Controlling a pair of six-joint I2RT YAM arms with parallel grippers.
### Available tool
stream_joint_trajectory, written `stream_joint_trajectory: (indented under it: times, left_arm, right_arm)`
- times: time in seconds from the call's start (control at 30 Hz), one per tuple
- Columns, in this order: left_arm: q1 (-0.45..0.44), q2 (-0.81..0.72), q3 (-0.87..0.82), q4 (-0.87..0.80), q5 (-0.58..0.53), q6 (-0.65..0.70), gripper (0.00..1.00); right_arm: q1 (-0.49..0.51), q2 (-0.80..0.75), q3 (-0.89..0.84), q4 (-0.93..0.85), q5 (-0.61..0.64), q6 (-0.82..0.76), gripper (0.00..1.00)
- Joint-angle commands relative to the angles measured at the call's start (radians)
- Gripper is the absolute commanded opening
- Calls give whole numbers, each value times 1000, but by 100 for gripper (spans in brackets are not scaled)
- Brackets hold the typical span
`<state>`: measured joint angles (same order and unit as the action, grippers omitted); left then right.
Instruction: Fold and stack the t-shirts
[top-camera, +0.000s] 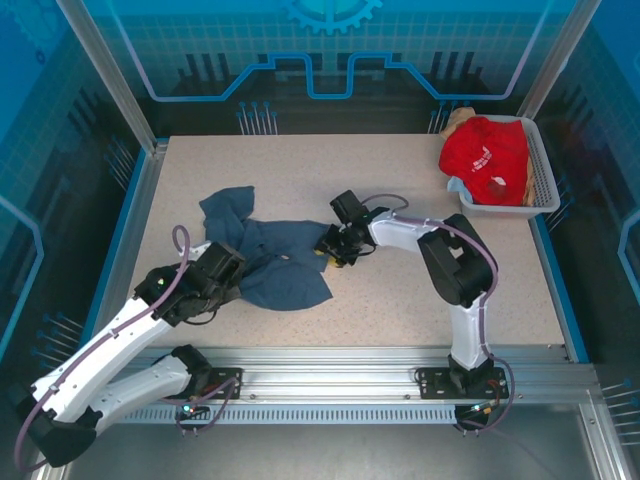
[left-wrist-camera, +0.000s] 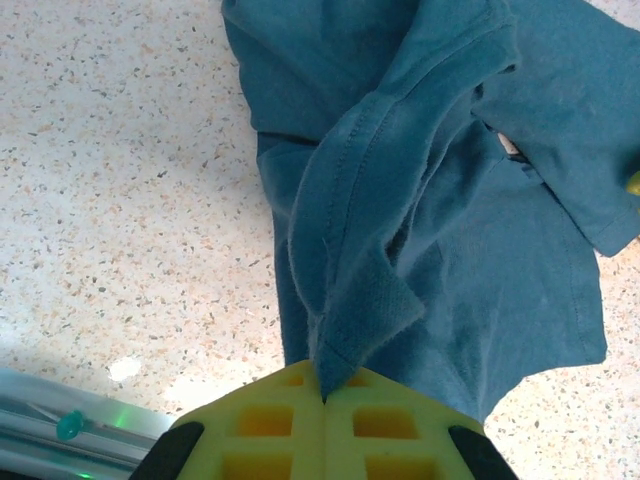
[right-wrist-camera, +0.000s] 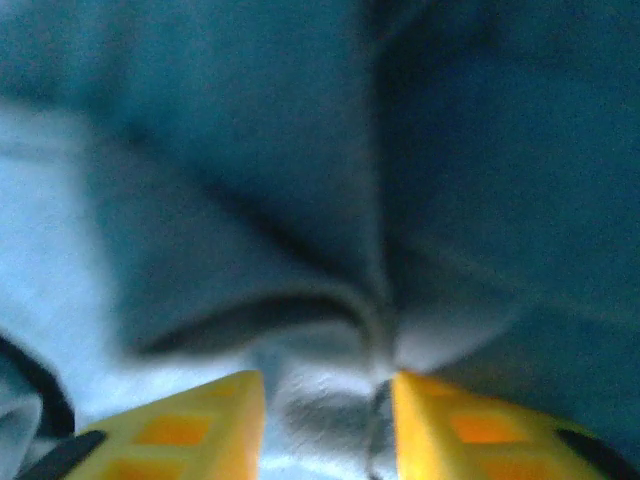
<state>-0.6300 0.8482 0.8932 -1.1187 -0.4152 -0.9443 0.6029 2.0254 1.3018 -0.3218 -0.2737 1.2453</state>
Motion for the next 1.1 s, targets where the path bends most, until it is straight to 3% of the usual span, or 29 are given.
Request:
stream_joint_trajectory:
  times: [0.0, 0.03, 0.07, 0.27, 0.43, 0.63, 0.77, 0.9, 1.07]
  left_arm:
    - [6, -21, -10, -52, -24, -5, 0]
    - [7, -25, -10, -57, -31, -5, 0]
    - [7, -30, -9, -63, -42, -6, 0]
    - [9, -42, 55, -42, -115, 32, 0]
    - [65, -7, 180, 108, -163, 150, 0]
    - [162, 54, 303, 317, -106, 275, 0]
    - [185, 83, 337, 364, -74, 308, 0]
    - [195, 86, 306, 350, -60, 292, 0]
    - [229, 90, 187, 329, -37, 260, 0]
  right_arm:
    - [0, 30, 47, -22, 7, 28, 13]
    - [-7, 16, 46, -31, 31, 28, 1]
    - [-20, -12, 34, -26, 54, 24, 0]
    - [-139, -253, 85, -118, 192, -137, 0]
    - [-257, -362, 182, -177, 190, -278, 0]
    - [-351, -420, 298, -232, 179, -389, 0]
    - [-380, -457, 350, -318, 226, -429, 0]
    - [-393, -465, 308, -406, 230, -414, 0]
    - [-395, -375, 204, -380, 198, -413, 0]
